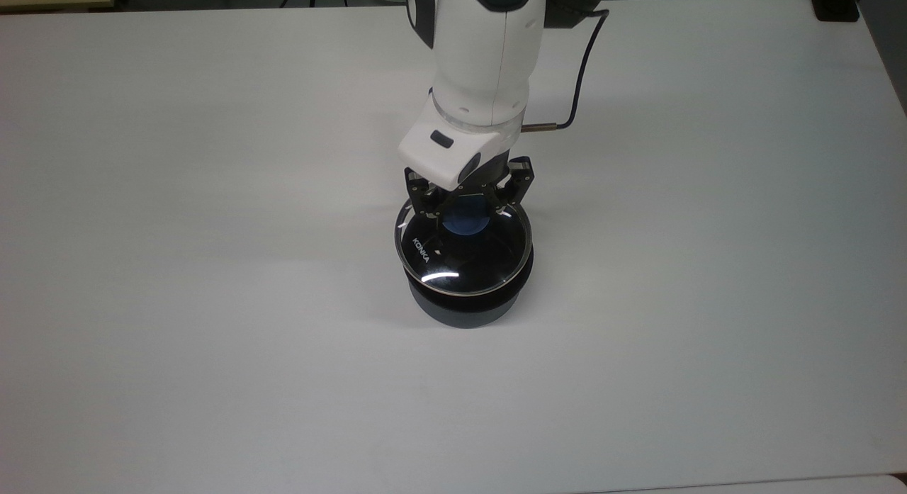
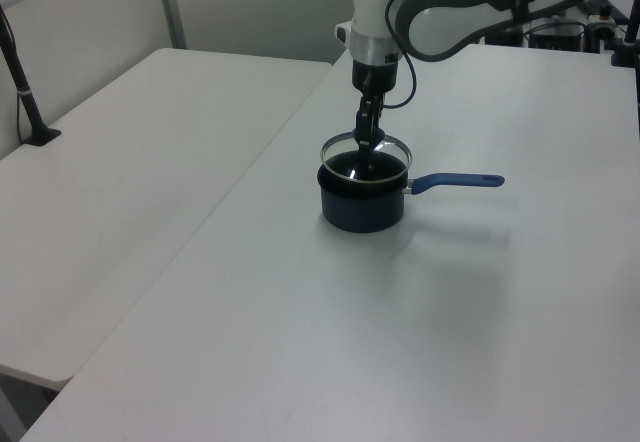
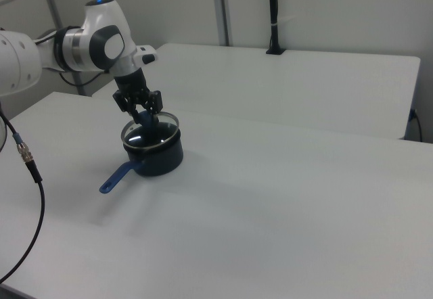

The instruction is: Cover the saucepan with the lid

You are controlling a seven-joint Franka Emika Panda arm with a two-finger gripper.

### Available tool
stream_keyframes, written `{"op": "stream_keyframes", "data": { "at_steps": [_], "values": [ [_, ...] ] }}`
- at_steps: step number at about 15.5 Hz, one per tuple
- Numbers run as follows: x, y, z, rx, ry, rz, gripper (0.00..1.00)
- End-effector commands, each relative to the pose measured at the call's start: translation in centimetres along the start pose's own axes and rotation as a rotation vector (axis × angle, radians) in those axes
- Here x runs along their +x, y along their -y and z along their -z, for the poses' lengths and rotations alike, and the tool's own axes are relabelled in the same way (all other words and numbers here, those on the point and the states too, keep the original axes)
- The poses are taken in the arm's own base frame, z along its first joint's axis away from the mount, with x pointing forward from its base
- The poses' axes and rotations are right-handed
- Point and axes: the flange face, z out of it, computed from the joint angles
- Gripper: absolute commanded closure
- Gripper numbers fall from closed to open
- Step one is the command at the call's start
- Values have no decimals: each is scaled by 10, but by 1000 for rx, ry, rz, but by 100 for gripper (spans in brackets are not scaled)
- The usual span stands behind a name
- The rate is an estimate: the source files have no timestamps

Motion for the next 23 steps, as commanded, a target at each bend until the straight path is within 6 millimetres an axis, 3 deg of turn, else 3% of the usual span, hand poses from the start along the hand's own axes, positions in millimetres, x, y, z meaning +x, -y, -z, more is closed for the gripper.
{"op": "stream_keyframes", "data": {
  "at_steps": [1, 5, 7, 11, 12, 13, 17, 21, 23],
  "values": [
    [6, 6, -7, -21, -26, -9, 62],
    [9, 10, -12, -19, -47, -29, 59],
    [8, 11, -14, -25, -48, -23, 36],
    [7, 11, -6, -42, -46, -14, 27],
    [6, 11, -5, -41, -43, -18, 5],
    [3, 7, -3, -47, -25, -24, 3],
    [-2, -8, 21, -51, -28, -46, 0],
    [-44, -40, 69, -56, 86, -135, 0],
    [-69, -68, 89, -50, 114, -202, 0]
  ]
}}
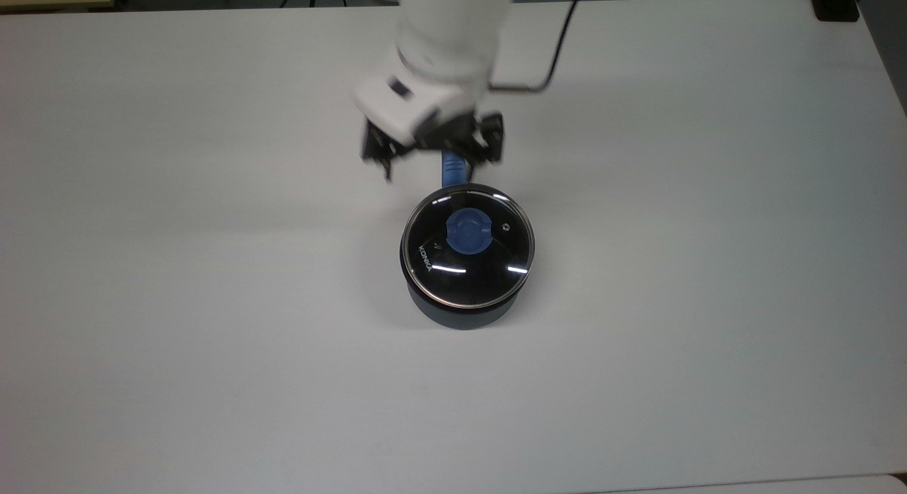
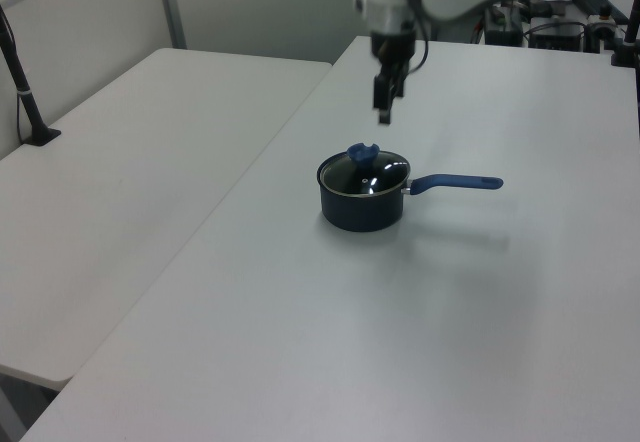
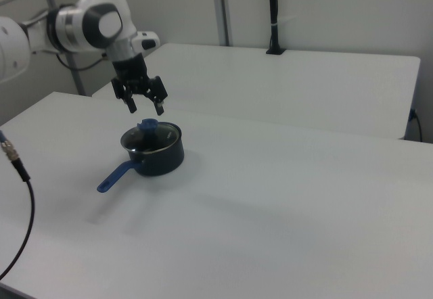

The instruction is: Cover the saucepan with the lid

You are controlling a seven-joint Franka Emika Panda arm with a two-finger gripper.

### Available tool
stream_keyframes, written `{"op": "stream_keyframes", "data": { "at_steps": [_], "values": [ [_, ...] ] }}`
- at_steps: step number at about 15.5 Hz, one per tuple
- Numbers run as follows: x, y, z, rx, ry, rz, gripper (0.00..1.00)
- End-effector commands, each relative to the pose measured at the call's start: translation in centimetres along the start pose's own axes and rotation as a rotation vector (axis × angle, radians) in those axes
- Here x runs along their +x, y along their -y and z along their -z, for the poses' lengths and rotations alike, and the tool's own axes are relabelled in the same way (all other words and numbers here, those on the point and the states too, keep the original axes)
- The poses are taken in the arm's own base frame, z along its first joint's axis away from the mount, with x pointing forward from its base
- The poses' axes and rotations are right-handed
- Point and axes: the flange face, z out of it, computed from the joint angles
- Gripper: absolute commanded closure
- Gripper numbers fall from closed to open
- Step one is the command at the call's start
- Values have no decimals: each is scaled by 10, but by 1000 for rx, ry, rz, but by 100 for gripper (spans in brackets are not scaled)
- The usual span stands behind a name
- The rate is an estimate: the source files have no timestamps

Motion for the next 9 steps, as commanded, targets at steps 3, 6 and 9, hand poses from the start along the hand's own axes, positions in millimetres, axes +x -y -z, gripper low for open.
{"op": "stream_keyframes", "data": {
  "at_steps": [3, 6, 9],
  "values": [
    [-85, -75, 56, 18, 37, -100, 0],
    [-97, -105, 67, 27, 25, -130, 0],
    [-97, -126, 68, 27, 19, -165, 0]
  ]
}}
